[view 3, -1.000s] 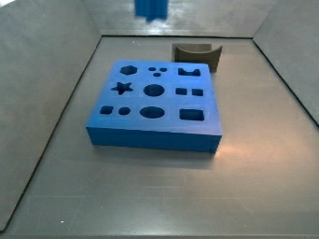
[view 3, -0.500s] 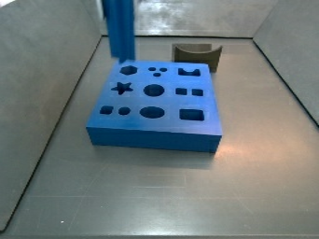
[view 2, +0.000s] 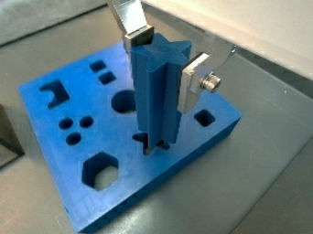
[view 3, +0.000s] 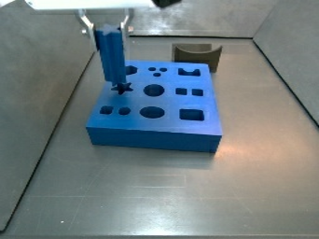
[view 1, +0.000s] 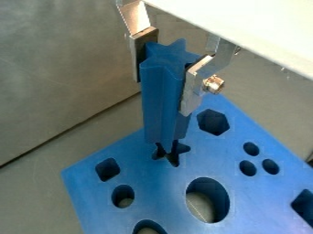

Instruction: Insert the star object.

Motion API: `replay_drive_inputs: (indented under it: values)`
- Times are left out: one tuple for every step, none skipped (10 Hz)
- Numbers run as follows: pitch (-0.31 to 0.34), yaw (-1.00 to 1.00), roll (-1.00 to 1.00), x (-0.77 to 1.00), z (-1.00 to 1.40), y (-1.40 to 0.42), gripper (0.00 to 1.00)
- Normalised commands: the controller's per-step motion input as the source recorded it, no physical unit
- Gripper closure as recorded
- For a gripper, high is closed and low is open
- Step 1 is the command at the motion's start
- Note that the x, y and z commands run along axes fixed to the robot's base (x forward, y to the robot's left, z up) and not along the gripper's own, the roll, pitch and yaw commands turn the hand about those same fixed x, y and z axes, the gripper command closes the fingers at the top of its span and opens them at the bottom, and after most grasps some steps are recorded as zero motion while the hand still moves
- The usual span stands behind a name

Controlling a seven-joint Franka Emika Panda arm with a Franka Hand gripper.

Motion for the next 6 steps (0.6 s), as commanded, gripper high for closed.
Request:
replay_drive_inputs:
  values:
    - [0.000,0.00,0.00,0.00,-0.33,0.21,1.00]
    - [0.000,0.00,0.00,0.00,-0.28,0.14,1.00]
    - [0.043,0.07,0.00,0.23,-0.34,0.04,1.00]
    - [0.079,0.03,0.00,0.31,-0.33,0.00,1.00]
    - [0.094,0.00,0.00,0.38,-0.32,-0.01,1.00]
    - [0.081,0.00,0.00,0.37,-0.39,0.00,1.00]
